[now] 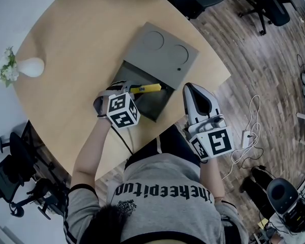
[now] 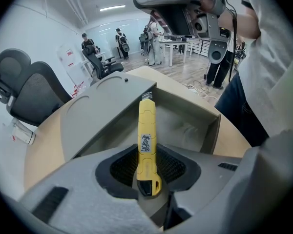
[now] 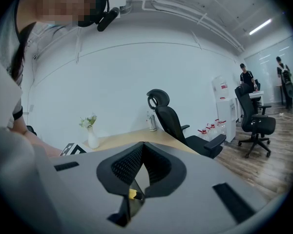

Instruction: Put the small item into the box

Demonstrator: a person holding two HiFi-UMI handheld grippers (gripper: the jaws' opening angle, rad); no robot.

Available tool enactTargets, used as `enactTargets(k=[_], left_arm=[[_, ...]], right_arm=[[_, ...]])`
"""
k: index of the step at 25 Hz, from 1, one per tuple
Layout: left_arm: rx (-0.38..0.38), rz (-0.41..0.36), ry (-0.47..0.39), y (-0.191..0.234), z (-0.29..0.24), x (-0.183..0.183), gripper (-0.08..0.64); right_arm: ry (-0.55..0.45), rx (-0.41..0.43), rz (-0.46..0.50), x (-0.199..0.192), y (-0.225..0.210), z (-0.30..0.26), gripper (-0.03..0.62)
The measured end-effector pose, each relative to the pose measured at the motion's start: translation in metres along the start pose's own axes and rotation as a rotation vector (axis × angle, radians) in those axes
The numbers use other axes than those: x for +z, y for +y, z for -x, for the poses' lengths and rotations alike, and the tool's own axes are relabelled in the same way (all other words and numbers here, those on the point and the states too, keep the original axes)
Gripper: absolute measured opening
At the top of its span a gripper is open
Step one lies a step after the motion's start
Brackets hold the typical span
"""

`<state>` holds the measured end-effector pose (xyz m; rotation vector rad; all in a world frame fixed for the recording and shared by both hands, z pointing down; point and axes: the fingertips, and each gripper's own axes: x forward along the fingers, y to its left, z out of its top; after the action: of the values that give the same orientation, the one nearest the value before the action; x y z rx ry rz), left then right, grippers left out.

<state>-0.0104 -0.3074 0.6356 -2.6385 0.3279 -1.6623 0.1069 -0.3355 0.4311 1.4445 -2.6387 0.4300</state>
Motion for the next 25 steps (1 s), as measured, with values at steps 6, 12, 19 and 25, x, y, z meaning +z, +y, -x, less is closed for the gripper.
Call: enactTargets(k=[6, 12, 19, 25], left_arm=[[-0.032, 0.011, 0.029, -0.001, -0.008, -0.001, 0.12], [-0.061, 0.01, 0.063, -0.004, -0.012, -0.006, 0.121], [-0.057, 0.011, 0.059, -0.004, -0.012, -0.006, 0.124], [-0.028, 0.061, -0.006, -0.001, -0.001, -0.001, 0.133]], right_arm=[[0.004, 0.009, -0.005, -0.002, -0.006, -0.004, 0.006], [0.008, 0.018, -0.005, -0.002, -0.006, -0.007, 0.006], [0.01, 0.025, -0.004, -0.002, -0.007, -0.008, 0.006], [0.008, 0.036, 0.002, -0.002, 0.0, -0.009, 0.006]])
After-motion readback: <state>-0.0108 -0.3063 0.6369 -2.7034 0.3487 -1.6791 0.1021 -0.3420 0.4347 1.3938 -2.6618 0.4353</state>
